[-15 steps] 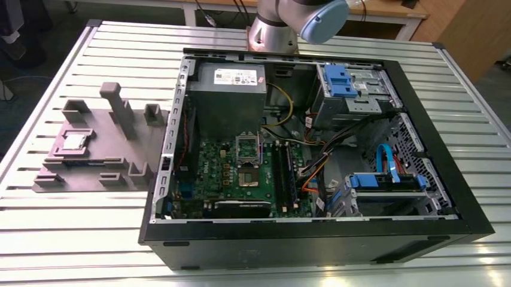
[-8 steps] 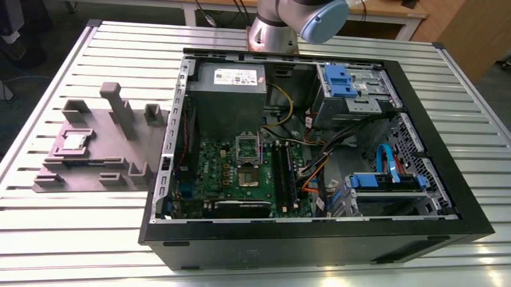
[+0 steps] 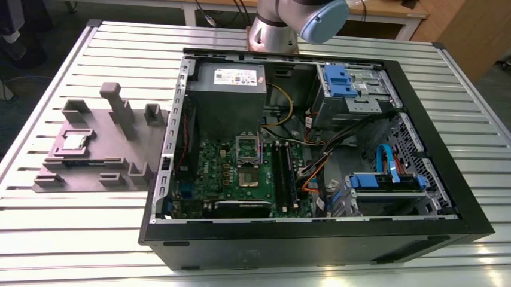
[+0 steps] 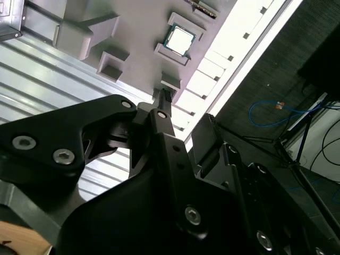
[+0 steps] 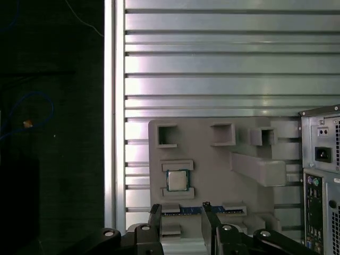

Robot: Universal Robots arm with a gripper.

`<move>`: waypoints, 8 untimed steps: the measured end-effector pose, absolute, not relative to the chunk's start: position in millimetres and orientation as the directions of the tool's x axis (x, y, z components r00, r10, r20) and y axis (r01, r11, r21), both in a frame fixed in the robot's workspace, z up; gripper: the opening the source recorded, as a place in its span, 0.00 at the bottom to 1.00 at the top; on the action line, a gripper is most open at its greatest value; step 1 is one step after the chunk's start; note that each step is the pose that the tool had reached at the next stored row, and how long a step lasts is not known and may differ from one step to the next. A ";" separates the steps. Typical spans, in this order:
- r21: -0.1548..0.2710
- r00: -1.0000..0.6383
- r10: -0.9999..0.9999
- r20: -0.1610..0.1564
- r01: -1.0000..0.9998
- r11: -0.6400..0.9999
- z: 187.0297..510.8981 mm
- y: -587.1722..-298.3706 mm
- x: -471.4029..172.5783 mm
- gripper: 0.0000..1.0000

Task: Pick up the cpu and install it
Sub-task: 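Pick up the cpu and move it towards the insertion slot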

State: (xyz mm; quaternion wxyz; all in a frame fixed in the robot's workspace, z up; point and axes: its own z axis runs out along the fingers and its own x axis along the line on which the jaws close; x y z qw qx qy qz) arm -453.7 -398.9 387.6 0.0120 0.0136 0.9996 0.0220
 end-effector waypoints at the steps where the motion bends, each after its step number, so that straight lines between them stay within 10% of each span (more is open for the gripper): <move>1: 0.044 -0.999 0.028 -0.023 0.027 0.999 387.6 -398.9 -453.7 0.43; 8: 0.044 -1.000 0.028 0.004 0.028 0.999 387.6 -399.0 -449.8 0.43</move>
